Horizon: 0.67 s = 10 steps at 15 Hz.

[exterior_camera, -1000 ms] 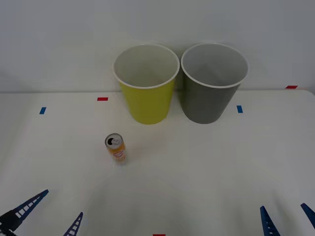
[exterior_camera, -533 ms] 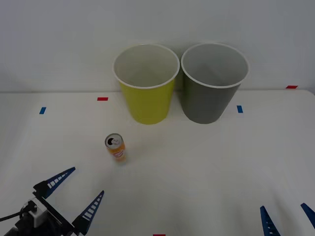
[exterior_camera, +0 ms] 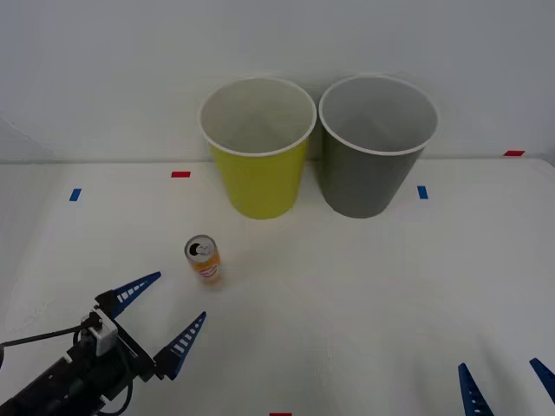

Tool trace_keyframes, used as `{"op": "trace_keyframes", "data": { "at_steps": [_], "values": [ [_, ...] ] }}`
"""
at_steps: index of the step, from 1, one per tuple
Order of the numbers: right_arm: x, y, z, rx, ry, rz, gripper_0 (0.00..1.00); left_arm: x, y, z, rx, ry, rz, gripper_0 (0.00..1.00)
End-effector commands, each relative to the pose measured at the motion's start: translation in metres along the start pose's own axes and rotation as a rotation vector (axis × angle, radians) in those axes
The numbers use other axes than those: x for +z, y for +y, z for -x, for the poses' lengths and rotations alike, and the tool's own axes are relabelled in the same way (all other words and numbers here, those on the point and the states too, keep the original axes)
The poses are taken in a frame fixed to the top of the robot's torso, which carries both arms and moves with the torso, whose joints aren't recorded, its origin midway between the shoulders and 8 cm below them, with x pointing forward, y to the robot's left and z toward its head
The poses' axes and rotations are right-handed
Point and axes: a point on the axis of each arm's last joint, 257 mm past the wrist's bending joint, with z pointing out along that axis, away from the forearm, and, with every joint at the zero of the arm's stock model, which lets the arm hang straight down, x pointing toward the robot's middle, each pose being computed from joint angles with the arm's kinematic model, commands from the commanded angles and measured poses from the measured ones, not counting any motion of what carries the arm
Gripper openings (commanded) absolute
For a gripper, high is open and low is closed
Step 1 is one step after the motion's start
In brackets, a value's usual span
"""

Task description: Put cans in the gray bin and PET bottles in the light green bin.

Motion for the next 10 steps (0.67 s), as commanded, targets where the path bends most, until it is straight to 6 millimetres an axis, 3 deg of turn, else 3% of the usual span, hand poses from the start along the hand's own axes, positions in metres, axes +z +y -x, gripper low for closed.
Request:
{"op": "trace_keyframes", "data": {
  "at_steps": [1,4,10],
  "values": [
    [0.0,0.0,0.0,0.0,0.0,0.0,1.0,0.011,0.015,0.003,-0.004,0.0,0.019,1.0],
    [0.0,0.0,0.0,0.0,0.0,0.0,1.0,0.024,0.023,0.008,-0.002,0.001,0.021,1.0],
    [0.0,0.0,0.0,0.0,0.0,0.0,1.0,0.049,0.017,0.008,-0.011,0.0,0.015,1.0]
  ]
}}
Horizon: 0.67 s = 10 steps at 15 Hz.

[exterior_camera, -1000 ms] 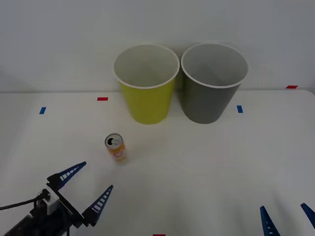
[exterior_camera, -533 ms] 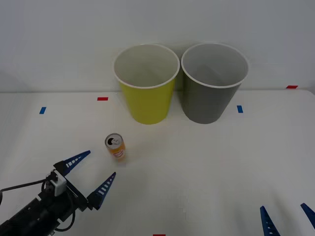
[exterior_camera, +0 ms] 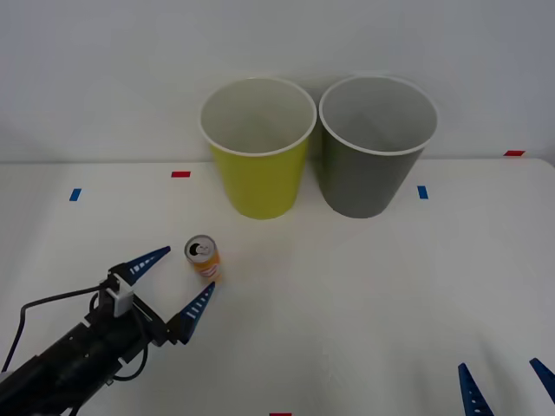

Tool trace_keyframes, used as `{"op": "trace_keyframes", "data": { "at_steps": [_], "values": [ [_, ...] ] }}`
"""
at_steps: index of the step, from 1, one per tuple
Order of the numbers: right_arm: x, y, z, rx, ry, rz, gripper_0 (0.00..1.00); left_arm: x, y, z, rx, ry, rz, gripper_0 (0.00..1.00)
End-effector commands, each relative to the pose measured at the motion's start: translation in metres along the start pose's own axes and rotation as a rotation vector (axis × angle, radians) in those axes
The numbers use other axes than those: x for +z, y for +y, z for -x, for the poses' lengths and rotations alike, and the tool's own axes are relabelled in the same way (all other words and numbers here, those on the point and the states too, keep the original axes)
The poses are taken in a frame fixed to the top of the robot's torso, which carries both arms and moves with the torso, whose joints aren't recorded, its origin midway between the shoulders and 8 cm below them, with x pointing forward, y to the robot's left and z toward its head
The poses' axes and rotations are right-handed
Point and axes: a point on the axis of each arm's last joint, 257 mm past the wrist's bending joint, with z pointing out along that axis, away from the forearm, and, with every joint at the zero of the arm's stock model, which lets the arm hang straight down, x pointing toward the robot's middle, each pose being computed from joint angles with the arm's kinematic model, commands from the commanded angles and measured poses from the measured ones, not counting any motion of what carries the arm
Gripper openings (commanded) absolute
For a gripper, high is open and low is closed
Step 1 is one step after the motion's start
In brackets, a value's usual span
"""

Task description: Put cans in the gray bin and PET bottles in the light green bin.

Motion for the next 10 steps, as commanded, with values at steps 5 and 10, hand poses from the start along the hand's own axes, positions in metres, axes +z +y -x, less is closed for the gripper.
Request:
{"op": "trace_keyframes", "data": {
  "at_steps": [5,10],
  "values": [
    [0.0,0.0,0.0,0.0,0.0,0.0,1.0,0.026,-0.004,-0.004,0.001,0.0,-0.024,1.0],
    [0.0,0.0,0.0,0.0,0.0,0.0,1.0,0.043,-0.011,0.006,-0.03,-0.024,-0.033,1.0]
  ]
}}
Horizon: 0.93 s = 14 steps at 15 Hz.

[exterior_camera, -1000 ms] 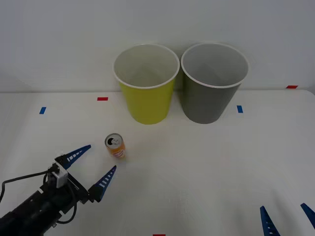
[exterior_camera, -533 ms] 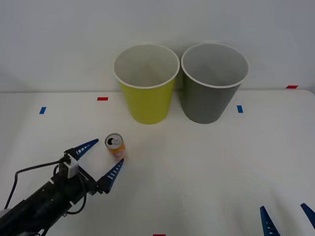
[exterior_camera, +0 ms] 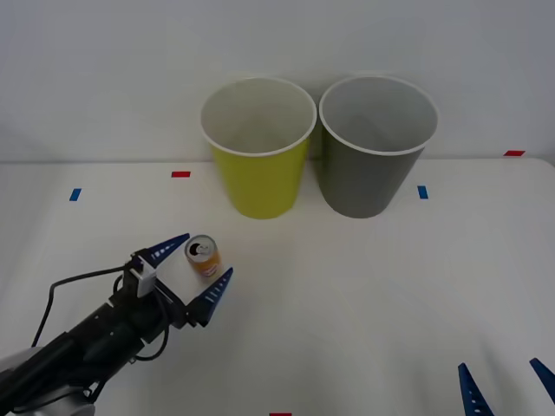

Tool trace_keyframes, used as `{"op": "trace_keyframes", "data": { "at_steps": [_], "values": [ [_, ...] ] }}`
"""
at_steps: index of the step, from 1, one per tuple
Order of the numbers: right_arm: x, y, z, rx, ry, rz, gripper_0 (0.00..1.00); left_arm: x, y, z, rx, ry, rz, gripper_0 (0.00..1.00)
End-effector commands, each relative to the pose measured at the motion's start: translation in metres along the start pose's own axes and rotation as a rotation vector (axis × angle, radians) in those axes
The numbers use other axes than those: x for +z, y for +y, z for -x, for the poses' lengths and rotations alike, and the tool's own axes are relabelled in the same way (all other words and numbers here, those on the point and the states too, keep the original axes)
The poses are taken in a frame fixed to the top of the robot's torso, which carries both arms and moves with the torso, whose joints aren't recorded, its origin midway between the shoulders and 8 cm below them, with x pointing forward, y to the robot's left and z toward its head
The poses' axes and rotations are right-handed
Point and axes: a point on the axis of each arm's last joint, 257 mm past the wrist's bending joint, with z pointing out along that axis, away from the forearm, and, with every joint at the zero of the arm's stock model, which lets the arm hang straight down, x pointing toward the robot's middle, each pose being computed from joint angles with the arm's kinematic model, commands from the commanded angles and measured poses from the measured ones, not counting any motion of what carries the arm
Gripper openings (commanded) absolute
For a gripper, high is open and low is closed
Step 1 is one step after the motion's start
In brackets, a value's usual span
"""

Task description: Put cans in the gray bin and PET bottles in the light green bin.

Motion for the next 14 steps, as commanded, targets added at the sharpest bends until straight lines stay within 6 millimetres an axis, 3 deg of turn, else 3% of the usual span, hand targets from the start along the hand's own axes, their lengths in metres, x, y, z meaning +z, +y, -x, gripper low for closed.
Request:
{"op": "trace_keyframes", "data": {
  "at_steps": [1,10,12,13,14],
  "values": [
    [0.0,0.0,0.0,0.0,0.0,0.0,1.0,0.009,-0.006,0.0,-0.018,-0.004,-0.001,1.0],
    [0.0,0.0,0.0,0.0,0.0,0.0,1.0,0.022,-0.01,-0.001,-0.009,0.002,-0.01,1.0],
    [0.0,0.0,0.0,0.0,0.0,0.0,1.0,0.023,-0.011,0.0,-0.005,0.0,-0.012,0.16],
    [0.0,0.0,0.0,0.0,0.0,0.0,1.0,0.023,-0.013,0.0,-0.004,-0.001,-0.015,0.04],
    [0.0,0.0,0.0,0.0,0.0,0.0,1.0,0.022,-0.013,-0.002,0.0,0.003,-0.017,0.01]
  ]
}}
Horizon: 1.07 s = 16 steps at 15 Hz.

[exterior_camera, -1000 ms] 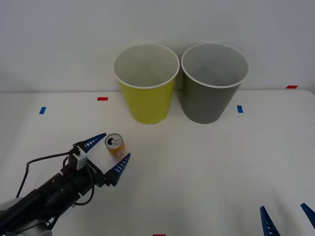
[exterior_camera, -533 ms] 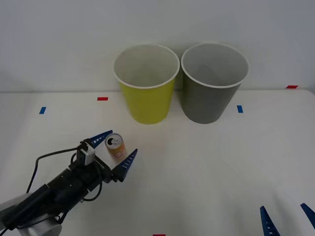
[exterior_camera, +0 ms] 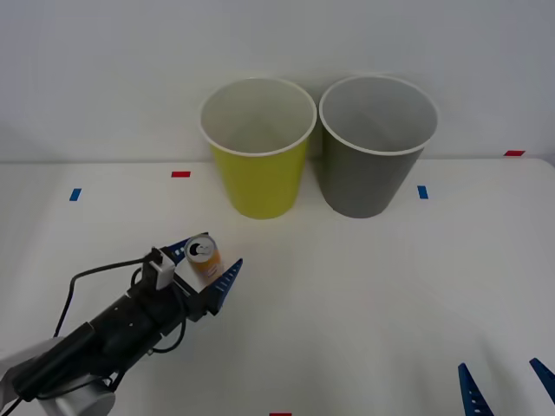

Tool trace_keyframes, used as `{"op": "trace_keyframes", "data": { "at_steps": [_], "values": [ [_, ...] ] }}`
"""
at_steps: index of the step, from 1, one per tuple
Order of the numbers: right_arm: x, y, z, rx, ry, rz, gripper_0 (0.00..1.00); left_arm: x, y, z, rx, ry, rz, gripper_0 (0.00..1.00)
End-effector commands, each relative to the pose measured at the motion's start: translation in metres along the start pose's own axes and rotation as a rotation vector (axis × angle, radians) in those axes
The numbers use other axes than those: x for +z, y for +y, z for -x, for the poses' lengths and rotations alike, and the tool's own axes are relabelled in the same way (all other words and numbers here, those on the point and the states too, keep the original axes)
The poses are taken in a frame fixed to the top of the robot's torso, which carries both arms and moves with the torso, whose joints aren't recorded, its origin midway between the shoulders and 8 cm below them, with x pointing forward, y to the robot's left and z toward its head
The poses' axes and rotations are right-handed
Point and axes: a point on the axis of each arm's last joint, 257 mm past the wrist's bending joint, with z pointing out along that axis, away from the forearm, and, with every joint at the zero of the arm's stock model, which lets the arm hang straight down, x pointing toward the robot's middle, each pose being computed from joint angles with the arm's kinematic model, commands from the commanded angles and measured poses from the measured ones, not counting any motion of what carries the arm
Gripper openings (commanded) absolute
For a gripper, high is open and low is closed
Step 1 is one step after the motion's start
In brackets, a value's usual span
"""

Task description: Put cans in the gray bin and PET bottles in the light green bin.

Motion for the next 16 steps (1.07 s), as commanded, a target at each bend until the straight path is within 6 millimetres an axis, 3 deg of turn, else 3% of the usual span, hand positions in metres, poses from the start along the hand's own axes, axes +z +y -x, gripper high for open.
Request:
{"op": "trace_keyframes", "data": {
  "at_steps": [1,13,16],
  "values": [
    [0.0,0.0,0.0,0.0,0.0,0.0,1.0,0.0,-0.001,0.0,0.011,0.0,-0.005,0.01],
    [0.0,0.0,0.0,0.0,0.0,0.0,1.0,-0.001,-0.007,0.005,0.035,-0.02,-0.022,0.0],
    [0.0,0.0,0.0,0.0,0.0,0.0,1.0,0.001,-0.014,0.018,0.024,-0.049,-0.037,0.0]
  ]
}}
